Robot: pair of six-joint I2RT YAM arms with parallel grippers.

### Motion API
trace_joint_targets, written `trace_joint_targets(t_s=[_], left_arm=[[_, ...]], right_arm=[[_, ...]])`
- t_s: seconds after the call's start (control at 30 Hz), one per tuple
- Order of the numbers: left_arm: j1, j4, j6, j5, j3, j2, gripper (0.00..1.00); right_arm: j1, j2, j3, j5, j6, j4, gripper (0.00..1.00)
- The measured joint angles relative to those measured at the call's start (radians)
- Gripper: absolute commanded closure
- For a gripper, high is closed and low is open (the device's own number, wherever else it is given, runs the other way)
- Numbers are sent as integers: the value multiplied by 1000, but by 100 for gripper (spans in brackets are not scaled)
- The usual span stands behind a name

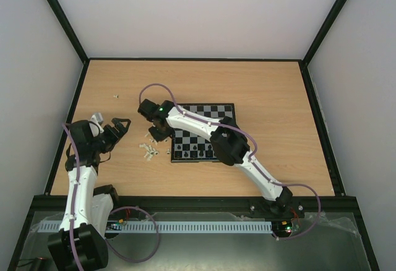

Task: Set up the chess pieces on the board
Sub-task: Pick up the chess piece at the center of the board.

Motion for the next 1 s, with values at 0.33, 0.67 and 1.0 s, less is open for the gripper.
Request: trace_joint_targets(t_s=[0.33,0.67,1.0], left_arm=[[0,2,0,3,-7,0,1],[0,8,0,6,-16,0,1],[0,8,-1,11,-18,0,0]], right_arm=[[0,0,0,0,0,-2,77],[0,1,0,-3,1,-5,79],[0,9,0,-16,0,-6,89]])
